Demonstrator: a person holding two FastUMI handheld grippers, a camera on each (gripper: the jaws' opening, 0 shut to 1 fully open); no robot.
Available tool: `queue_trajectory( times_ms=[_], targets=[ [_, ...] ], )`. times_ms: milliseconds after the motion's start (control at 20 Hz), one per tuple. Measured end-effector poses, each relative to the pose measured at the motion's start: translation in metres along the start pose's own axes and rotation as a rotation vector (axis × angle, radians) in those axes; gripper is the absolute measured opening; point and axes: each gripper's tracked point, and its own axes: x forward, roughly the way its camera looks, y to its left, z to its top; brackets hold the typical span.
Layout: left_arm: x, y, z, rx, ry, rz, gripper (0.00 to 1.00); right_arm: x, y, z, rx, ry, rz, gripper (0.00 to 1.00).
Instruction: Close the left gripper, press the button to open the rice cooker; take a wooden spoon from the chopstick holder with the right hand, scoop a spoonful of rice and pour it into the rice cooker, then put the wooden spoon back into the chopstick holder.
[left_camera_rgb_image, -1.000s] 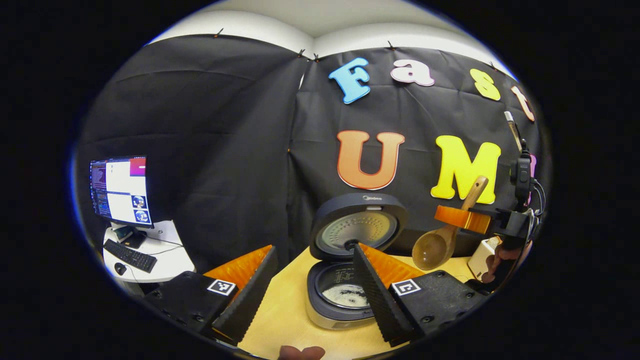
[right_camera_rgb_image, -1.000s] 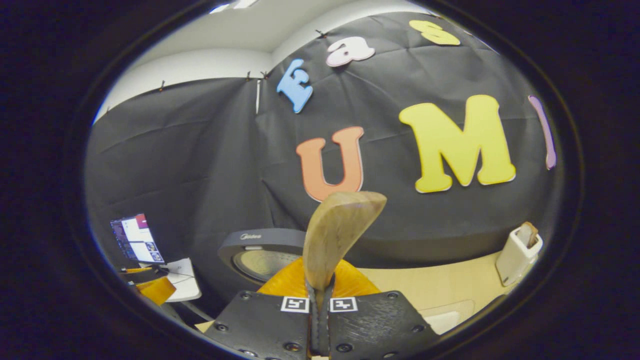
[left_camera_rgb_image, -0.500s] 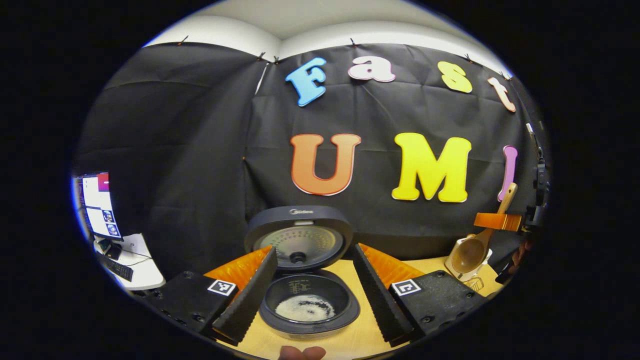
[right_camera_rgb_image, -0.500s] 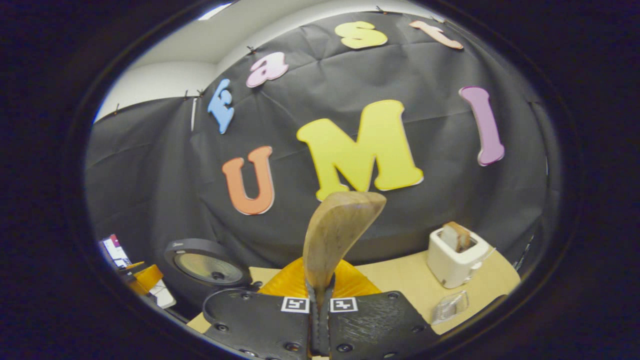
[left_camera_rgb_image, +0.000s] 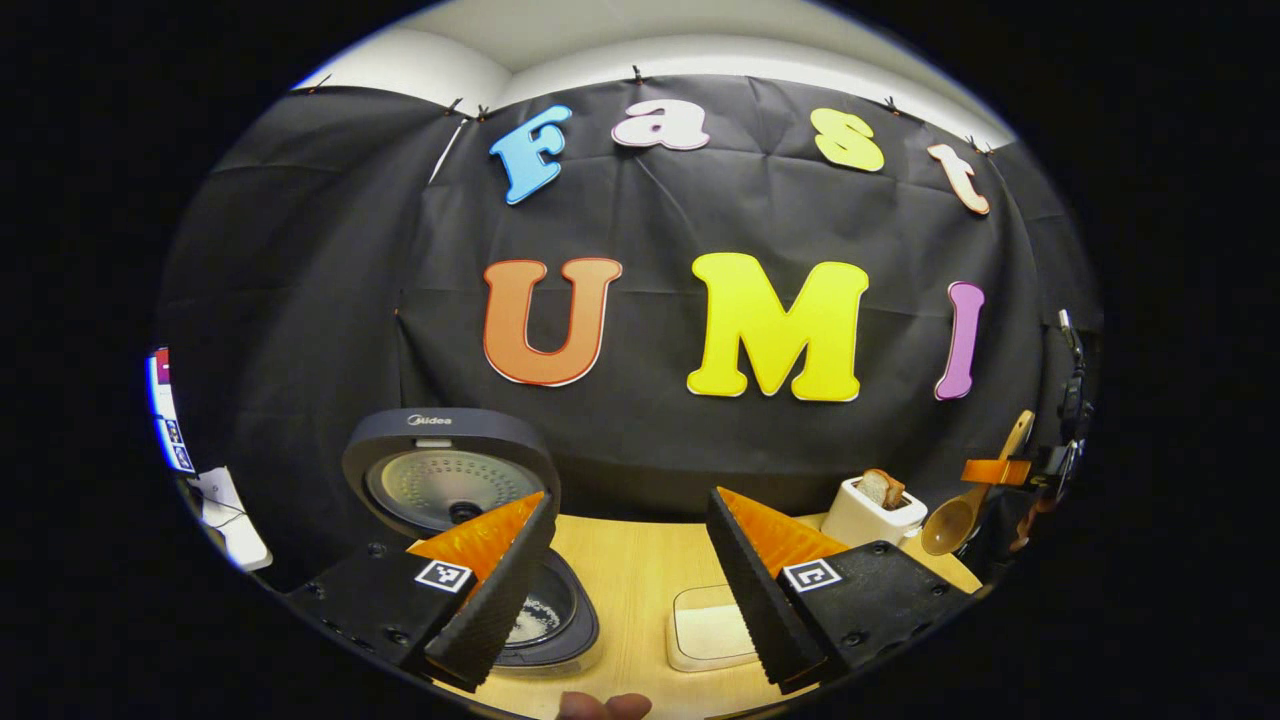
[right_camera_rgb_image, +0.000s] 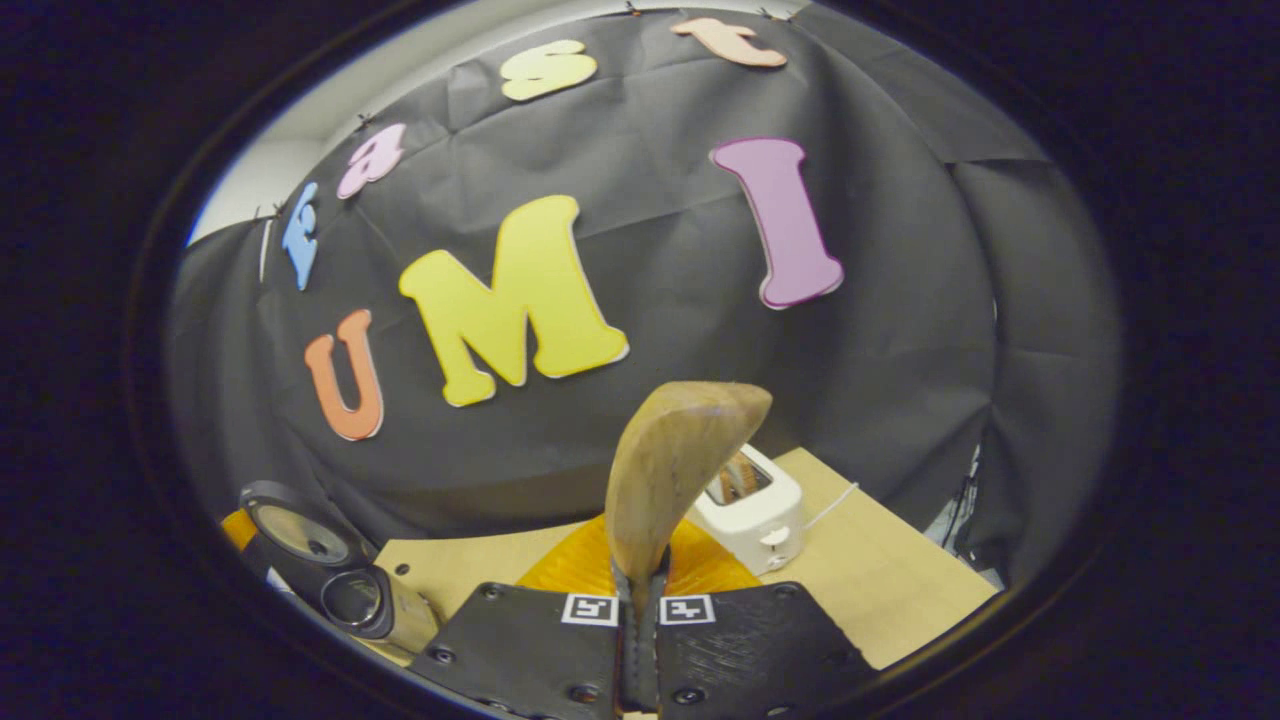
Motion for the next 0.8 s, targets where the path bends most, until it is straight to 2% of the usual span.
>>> queue_trajectory(
  times_ms=[250, 600, 800],
  targets=[
    [0.005, -0.009, -0.005, 0.036, 0.033, 0.027, 0.97, 0.046, -0.054, -0.044, 0.032, 0.087, -0.063, 0.0],
    [-0.002, 0.012, -0.018, -0.008, 0.081, 0.098, 0.97, 0.089, -0.071, -0.085, -0.006, 0.16, -0.11, 0.01],
    [-0.008, 0.026, -0.023, -0.02, 0.092, 0.135, 0.97, 0.103, -0.082, -0.114, 0.03, 0.2, -0.143, 0.01]
  ],
)
